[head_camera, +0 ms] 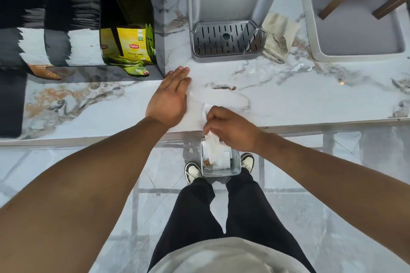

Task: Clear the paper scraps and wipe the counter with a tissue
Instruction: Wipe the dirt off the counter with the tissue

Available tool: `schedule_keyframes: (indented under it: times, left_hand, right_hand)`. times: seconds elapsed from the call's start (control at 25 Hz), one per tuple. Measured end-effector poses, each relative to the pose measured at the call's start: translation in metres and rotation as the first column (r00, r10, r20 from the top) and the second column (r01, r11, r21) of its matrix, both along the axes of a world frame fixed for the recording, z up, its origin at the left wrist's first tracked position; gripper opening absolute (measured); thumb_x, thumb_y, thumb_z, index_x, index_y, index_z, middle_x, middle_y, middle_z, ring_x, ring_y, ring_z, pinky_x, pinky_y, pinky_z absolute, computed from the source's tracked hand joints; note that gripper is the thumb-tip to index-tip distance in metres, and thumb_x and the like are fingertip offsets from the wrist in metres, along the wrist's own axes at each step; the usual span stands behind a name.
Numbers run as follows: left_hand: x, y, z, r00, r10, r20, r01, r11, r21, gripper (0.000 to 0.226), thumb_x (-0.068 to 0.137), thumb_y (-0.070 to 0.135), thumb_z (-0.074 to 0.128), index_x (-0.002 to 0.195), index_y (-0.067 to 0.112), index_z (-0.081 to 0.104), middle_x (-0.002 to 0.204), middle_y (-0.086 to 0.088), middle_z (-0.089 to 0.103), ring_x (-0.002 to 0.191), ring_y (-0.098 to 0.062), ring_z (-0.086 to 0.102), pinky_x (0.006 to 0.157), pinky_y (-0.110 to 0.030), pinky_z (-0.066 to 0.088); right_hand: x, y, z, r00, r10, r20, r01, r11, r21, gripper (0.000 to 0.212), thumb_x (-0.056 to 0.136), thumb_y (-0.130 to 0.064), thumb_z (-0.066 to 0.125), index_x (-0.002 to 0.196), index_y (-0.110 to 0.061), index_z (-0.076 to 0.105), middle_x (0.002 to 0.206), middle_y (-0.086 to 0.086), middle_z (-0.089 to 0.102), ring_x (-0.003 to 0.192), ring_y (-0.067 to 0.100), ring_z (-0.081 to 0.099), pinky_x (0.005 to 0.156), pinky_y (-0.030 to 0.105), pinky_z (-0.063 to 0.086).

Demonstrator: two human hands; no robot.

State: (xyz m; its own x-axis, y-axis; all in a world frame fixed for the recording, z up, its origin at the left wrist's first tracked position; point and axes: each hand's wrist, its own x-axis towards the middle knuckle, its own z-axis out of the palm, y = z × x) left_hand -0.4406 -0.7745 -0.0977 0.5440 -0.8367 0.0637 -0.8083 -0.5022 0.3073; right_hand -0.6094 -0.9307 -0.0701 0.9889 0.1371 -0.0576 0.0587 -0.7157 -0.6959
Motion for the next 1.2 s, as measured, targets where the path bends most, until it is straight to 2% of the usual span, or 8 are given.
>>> schedule_keyframes:
  times: [0.12,0.24,0.44,0.56,0.76,0.92,1.04,1.2]
  left_hand:
    - [0.0,0.0,-0.002,1.0,0.003,0.003,-0.003,1.0,-0.003,0.045,0.093,0.003,0.037,0.134,-0.005,0.052,0.152,-0.02,0.042,0.145,-0.035,0.033,0.122,-0.045,0.022]
    - [-0.001,-0.002,0.0,1.0,0.002,-0.013,-0.002,1.0,0.002,0.045,0.091,-0.006,0.043,0.136,-0.007,0.05,0.154,-0.021,0.039,0.146,-0.037,0.03,0.123,-0.044,0.018]
    - [-0.007,-0.008,-0.002,1.0,0.028,-0.001,-0.028,1.0,0.002,0.048,0.085,-0.017,0.046,0.132,-0.012,0.052,0.15,-0.027,0.042,0.143,-0.042,0.034,0.121,-0.05,0.021]
    - [-0.007,-0.008,-0.002,1.0,0.022,0.011,-0.021,1.0,-0.01,0.046,0.086,-0.016,0.045,0.131,-0.012,0.052,0.149,-0.027,0.043,0.143,-0.042,0.035,0.121,-0.05,0.021]
    - [-0.007,-0.008,-0.001,0.999,0.03,0.014,-0.03,1.0,-0.005,0.045,0.085,-0.017,0.046,0.129,-0.011,0.053,0.149,-0.027,0.044,0.142,-0.042,0.035,0.121,-0.049,0.02]
    - [-0.008,-0.008,0.001,1.0,0.028,0.003,-0.028,1.0,0.009,0.046,0.086,-0.015,0.041,0.13,-0.011,0.052,0.15,-0.026,0.041,0.144,-0.042,0.033,0.121,-0.049,0.019]
    - [-0.004,-0.006,0.004,1.0,0.0,0.01,0.0,0.999,0.036,0.051,0.087,-0.016,0.037,0.137,-0.01,0.047,0.156,-0.024,0.032,0.148,-0.039,0.024,0.123,-0.043,0.013]
    - [0.0,-0.002,0.003,1.0,0.001,-0.003,-0.001,1.0,0.029,0.045,0.095,-0.01,0.042,0.14,-0.007,0.045,0.158,-0.02,0.031,0.149,-0.035,0.024,0.122,-0.039,0.015]
  right_hand:
    - [-0.019,-0.013,0.008,0.942,-0.336,-0.005,0.335,0.938,0.088,0.024,0.085,0.008,0.06,0.09,-0.01,0.076,0.09,0.006,0.057,0.065,-0.002,0.048,0.064,0.014,0.038]
    - [-0.013,-0.046,0.013,0.628,-0.772,0.098,0.772,0.634,0.048,0.027,0.084,0.004,0.057,0.092,-0.012,0.077,0.096,0.006,0.059,0.068,0.0,0.051,0.071,0.005,0.037]
    - [-0.021,-0.097,0.009,0.351,-0.933,0.082,0.929,0.336,-0.155,0.026,0.083,-0.005,0.053,0.096,-0.012,0.075,0.101,0.015,0.059,0.082,0.027,0.061,0.074,0.015,0.037]
    - [-0.039,-0.06,0.004,0.452,-0.889,0.078,0.883,0.433,-0.178,0.019,0.083,-0.005,0.055,0.093,-0.008,0.07,0.1,0.015,0.055,0.075,0.025,0.057,0.07,0.024,0.04]
    - [-0.065,0.004,0.021,0.673,-0.735,-0.08,0.738,0.675,0.005,0.02,0.078,0.001,0.061,0.08,-0.014,0.074,0.087,0.004,0.06,0.063,0.001,0.055,0.063,0.003,0.038]
    - [-0.003,-0.043,0.038,0.603,-0.791,0.106,0.797,0.602,-0.04,0.024,0.077,-0.003,0.059,0.084,-0.017,0.077,0.088,0.005,0.062,0.066,0.002,0.053,0.07,0.002,0.033]
    - [0.033,-0.058,0.02,0.526,-0.85,-0.018,0.843,0.525,-0.12,0.025,0.084,-0.003,0.053,0.091,-0.015,0.073,0.106,0.012,0.059,0.089,0.022,0.063,0.08,0.014,0.038]
    - [0.02,-0.001,0.006,0.921,-0.39,-0.02,0.384,0.914,-0.13,0.017,0.08,-0.004,0.059,0.089,-0.013,0.071,0.1,0.007,0.058,0.075,0.012,0.058,0.077,0.029,0.048]
